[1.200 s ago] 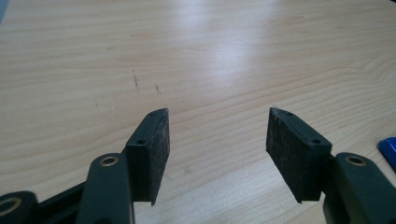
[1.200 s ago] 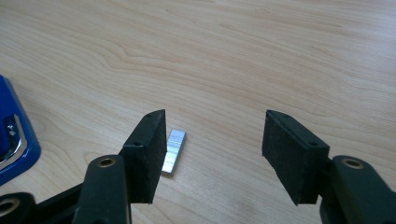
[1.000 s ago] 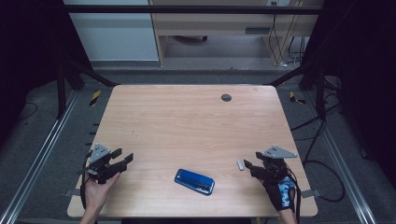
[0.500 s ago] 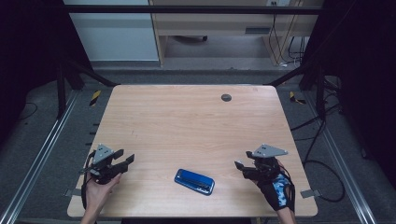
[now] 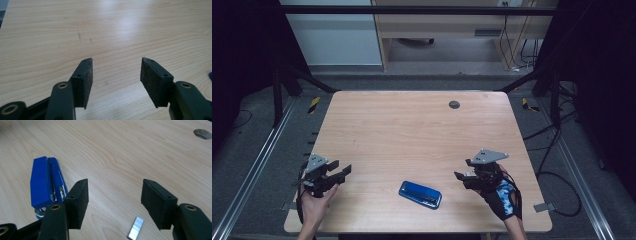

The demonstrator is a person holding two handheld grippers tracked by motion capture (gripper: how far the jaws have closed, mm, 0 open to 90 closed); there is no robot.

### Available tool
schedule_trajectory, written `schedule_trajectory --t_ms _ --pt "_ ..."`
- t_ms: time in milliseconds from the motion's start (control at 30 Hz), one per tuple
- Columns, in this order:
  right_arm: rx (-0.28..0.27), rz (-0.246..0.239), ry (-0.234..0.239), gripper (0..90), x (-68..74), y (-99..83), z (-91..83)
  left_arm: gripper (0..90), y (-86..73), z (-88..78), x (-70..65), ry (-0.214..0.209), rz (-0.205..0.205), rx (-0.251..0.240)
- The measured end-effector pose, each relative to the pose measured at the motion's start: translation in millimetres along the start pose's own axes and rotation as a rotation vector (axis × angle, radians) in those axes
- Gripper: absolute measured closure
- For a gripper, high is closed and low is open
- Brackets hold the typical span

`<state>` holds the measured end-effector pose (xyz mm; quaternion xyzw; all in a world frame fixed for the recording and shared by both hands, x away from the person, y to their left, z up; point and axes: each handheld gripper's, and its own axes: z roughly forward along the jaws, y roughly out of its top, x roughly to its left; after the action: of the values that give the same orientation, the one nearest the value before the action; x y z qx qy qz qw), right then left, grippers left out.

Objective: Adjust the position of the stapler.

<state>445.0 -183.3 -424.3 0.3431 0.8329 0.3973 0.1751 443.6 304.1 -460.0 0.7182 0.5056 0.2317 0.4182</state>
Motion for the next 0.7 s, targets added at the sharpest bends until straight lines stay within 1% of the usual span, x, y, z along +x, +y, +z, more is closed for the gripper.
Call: schedule_trajectory --t_ms 100,133,200,233,367,400,433,500,567,700 --pt "0.003 -0.02 0.015 39.0 3.9 7.0 4.5 40.3 0.3 0.3 0.2 -0.005 -0.001 0.008" --pt "0.012 -0.036 0.029 39.0 6.5 11.2 8.2 40.2 0.2 0.8 -0.1 -0.006 0.004 0.017" --pt "0.015 -0.04 0.033 39.0 7.7 12.7 9.5 40.1 0.3 1.7 -0.4 -0.006 0.009 0.03" --pt "0.019 -0.051 0.042 39.2 8.8 14.8 11.4 39.9 0.2 2.1 -0.7 -0.009 0.007 0.034" --pt "0.051 -0.086 0.078 39.7 15.9 22.9 17.4 39.4 0.2 2.6 -1.7 -0.002 0.013 0.037" --pt "0.072 -0.115 0.096 39.9 19.9 26.9 19.5 37.7 0.3 2.5 -1.9 -0.003 0.012 0.038" --pt "0.087 -0.121 0.098 39.9 21.8 29.1 20.2 37.2 0.3 2.5 -1.7 -0.004 0.011 0.04" --pt "0.093 -0.127 0.104 39.9 23.3 31.1 21.2 36.6 0.0 2.7 -1.3 -0.006 0.01 0.048" --pt "0.107 -0.14 0.132 40.6 26.1 37.2 22.3 35.6 -0.6 3.6 -1.3 -0.005 0.009 0.055" --pt "0.121 -0.153 0.142 40.7 29.3 42.1 23.9 35.2 -0.8 4.5 -1.6 -0.003 0.006 0.056"
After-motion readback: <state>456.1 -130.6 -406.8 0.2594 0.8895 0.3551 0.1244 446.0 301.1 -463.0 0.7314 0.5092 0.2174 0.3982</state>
